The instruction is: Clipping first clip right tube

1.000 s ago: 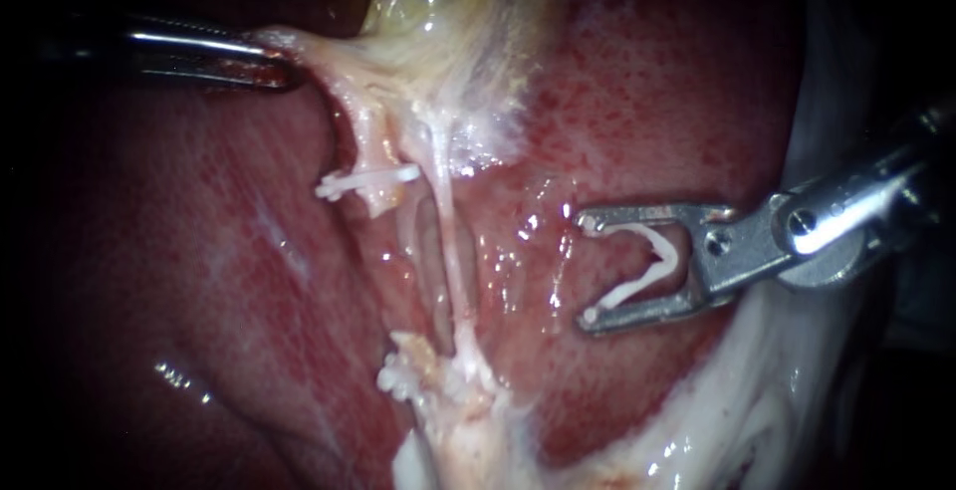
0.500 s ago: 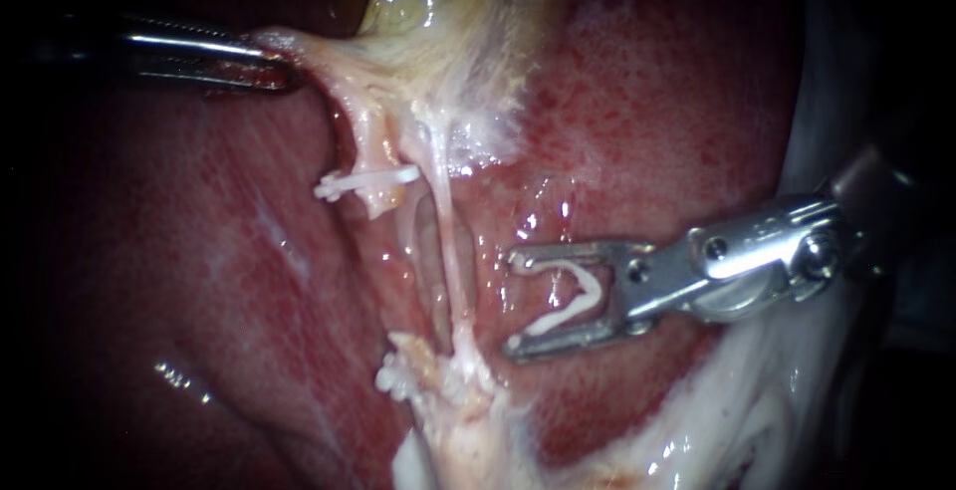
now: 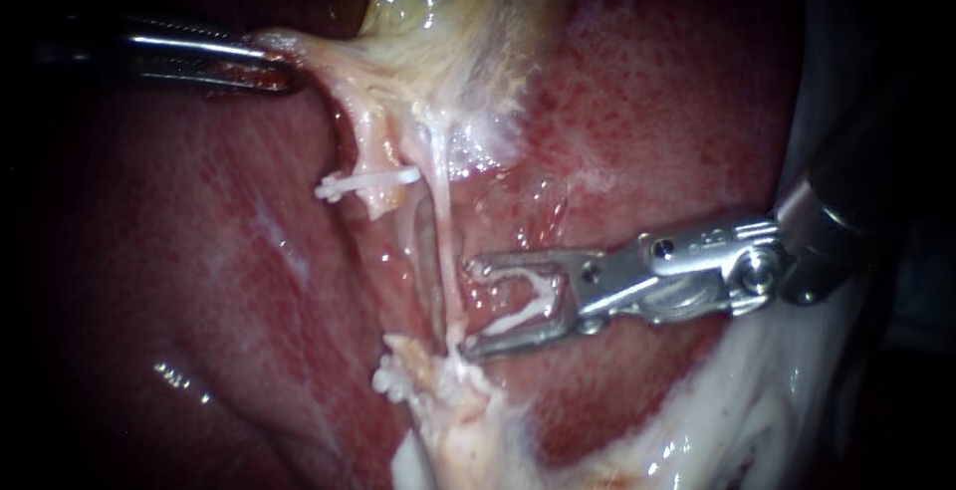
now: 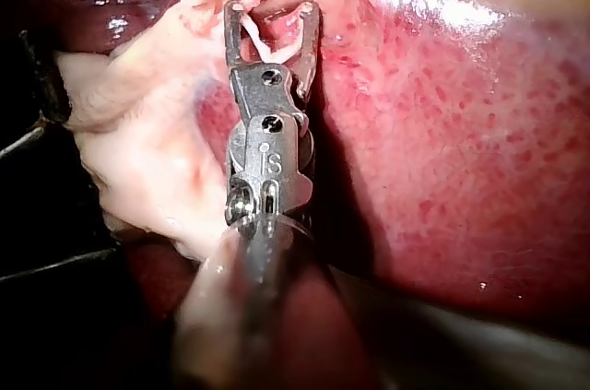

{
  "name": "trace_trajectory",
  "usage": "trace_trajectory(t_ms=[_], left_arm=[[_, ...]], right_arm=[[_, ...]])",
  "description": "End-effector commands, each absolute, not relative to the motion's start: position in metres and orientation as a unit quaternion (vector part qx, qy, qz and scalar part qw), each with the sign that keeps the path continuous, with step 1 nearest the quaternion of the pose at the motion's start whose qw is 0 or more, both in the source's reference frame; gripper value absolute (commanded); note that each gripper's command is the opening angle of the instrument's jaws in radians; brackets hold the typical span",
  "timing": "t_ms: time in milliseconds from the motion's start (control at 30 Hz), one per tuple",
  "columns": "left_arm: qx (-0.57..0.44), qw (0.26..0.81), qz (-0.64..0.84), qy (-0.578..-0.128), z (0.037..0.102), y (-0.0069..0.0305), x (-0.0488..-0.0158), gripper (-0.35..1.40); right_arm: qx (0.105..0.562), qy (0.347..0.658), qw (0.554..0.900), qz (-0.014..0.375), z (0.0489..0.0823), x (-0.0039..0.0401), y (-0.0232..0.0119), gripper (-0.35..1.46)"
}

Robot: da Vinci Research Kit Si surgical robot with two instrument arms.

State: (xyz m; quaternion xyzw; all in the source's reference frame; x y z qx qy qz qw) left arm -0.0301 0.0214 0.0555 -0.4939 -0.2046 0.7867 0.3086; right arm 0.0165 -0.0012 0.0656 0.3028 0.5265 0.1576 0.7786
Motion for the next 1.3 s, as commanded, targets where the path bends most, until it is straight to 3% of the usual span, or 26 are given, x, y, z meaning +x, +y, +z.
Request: trace_trajectory(t_ms=[33,700,867,1300], left_arm=[[-0.494,0.309,0.787,-0.205,0.0555,0.0215,-0.0301,-0.35],[-0.495,0.306,0.788,-0.203,0.0555,0.0215,-0.0301,-0.35],[-0.495,0.306,0.788,-0.203,0.0555,0.0215,-0.0301,-0.35],[-0.495,0.306,0.788,-0.203,0.0556,0.0215,-0.0301,-0.35]], right_arm=[[0.306,0.528,0.776,0.16,0.0657,0.0166,-0.0012,0.48],[0.333,0.526,0.767,0.154,0.0662,0.0177,-0.0024,0.47],[0.361,0.544,0.741,0.158,0.0655,0.0184,-0.0029,0.46],[0.385,0.565,0.709,0.174,0.0619,0.0178,-0.0023,0.42]])
